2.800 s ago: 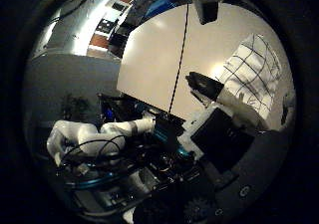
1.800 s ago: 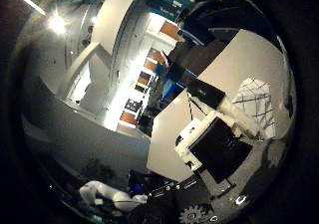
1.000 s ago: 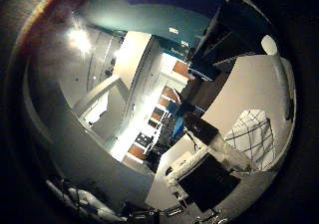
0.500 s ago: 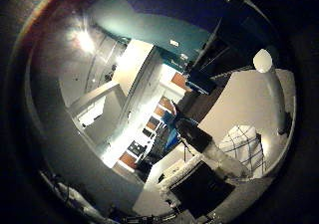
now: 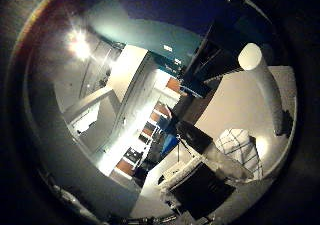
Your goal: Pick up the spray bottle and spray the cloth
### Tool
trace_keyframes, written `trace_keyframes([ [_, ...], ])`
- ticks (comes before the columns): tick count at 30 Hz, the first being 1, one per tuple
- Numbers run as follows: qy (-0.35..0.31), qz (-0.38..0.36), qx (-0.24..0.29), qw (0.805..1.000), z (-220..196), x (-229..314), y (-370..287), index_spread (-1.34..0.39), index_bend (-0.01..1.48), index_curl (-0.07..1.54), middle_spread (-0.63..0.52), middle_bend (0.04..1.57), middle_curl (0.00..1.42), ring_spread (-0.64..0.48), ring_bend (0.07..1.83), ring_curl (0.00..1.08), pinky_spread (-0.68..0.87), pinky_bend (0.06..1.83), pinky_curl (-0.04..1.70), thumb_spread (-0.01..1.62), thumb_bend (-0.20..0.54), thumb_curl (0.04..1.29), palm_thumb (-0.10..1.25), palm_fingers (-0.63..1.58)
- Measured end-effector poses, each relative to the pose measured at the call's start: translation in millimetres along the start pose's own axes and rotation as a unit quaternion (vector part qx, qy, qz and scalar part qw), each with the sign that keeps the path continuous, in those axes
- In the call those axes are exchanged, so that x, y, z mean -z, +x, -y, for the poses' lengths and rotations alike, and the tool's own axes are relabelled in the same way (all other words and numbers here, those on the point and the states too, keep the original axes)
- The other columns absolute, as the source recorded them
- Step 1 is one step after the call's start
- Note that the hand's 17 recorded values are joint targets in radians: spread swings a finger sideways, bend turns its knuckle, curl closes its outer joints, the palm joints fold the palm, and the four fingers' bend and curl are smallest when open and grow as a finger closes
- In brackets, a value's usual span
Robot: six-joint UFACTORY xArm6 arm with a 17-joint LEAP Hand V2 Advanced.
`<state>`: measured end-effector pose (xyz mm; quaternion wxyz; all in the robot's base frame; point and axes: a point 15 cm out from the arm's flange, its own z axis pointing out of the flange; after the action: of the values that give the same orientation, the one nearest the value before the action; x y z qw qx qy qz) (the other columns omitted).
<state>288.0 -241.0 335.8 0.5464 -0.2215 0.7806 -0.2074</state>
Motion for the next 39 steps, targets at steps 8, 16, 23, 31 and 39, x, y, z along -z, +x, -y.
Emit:
trace_keyframes([
  [8,-0.001,-0.016,-0.001,1.000,0.1,-17.7,5.3,-0.11,0.16,0.28,0.16,0.26,0.39,0.15,0.54,0.32,0.36,0.42,0.30,1.01,-0.022,0.38,0.74,0.13],
  [16,0.006,-0.017,-0.009,1.000,7.4,-23.5,11.7,-0.11,0.16,0.29,0.16,0.27,0.39,0.14,0.56,0.33,0.36,0.40,0.30,1.00,-0.024,0.38,0.76,0.14],
  [23,0.018,-0.031,-0.017,0.999,18.1,-22.2,28.3,-0.12,0.16,0.29,0.14,0.27,0.39,0.13,0.56,0.33,0.35,0.39,0.30,0.99,-0.023,0.39,0.77,0.15],
  [31,0.025,-0.041,-0.026,0.999,20.4,-20.6,47.4,-0.12,0.16,0.29,0.13,0.27,0.40,0.13,0.57,0.33,0.35,0.39,0.30,0.98,-0.025,0.39,0.78,0.16],
  [39,0.020,-0.044,-0.024,0.999,15.9,-26.0,59.0,-0.12,0.16,0.29,0.13,0.28,0.40,0.12,0.57,0.33,0.35,0.40,0.31,1.00,-0.025,0.39,0.77,0.16],
])
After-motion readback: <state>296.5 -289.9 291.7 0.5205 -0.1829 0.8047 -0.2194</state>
